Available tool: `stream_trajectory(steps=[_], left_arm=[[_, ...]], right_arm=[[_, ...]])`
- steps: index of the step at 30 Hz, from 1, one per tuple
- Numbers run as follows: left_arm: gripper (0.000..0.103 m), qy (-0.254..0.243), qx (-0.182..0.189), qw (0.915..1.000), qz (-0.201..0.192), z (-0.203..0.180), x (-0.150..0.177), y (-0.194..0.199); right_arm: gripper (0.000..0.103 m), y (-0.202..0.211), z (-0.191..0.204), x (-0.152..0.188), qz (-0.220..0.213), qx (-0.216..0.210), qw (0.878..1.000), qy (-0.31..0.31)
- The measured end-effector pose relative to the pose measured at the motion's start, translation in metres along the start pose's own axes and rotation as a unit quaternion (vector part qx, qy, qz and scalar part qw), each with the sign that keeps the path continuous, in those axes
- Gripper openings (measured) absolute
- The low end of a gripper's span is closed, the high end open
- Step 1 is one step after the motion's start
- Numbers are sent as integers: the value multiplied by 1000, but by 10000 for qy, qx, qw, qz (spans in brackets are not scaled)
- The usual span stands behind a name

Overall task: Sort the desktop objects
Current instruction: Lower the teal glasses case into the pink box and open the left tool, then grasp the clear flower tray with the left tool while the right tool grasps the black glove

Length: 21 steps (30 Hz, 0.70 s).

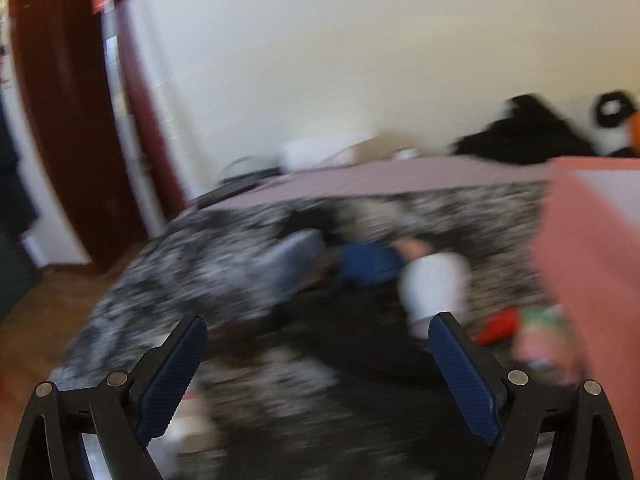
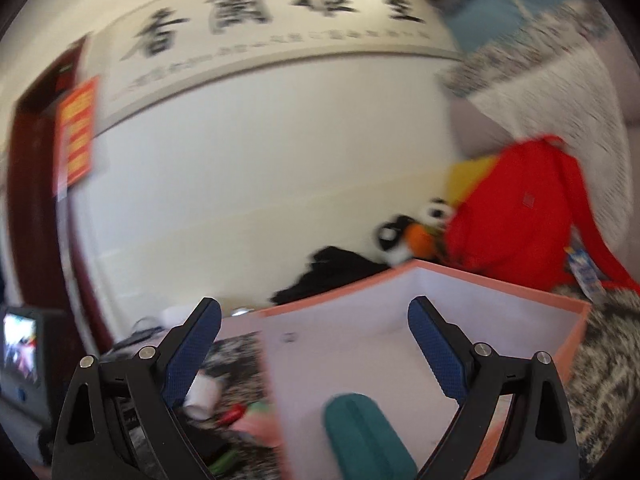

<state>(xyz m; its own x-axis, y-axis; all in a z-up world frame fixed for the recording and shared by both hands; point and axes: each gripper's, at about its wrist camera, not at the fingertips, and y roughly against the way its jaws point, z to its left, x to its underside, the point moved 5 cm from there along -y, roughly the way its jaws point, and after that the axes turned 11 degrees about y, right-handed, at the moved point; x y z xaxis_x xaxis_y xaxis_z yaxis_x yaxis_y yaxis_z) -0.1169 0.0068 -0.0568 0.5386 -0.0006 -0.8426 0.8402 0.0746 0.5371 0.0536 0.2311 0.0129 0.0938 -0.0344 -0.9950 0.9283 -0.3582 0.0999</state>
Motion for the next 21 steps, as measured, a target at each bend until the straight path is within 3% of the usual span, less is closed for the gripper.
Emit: stream_trajectory(steps=[3,6,11,16,21], left_arm=[[93,239,-309,9991,168,44,3,-12],[94,562,-623,9955,437,92,12,-27],[94,1194,-754,9843,1055,153,32,-54],[94,1671,-871,9695,1569,190,46,-76],[94,1689,-974,9612,1953,200,65,-97]], right_arm=[[97,0,57,6,195,-776,9956,489],[97,-4,117,21,672,-1506,9828,827],[97,-22,187,49,1184,-2054,9608,1435],[97,-72,211,84,1781,-2080,9479,1627],[97,-112,179,109,2548,-1886,9442,896]])
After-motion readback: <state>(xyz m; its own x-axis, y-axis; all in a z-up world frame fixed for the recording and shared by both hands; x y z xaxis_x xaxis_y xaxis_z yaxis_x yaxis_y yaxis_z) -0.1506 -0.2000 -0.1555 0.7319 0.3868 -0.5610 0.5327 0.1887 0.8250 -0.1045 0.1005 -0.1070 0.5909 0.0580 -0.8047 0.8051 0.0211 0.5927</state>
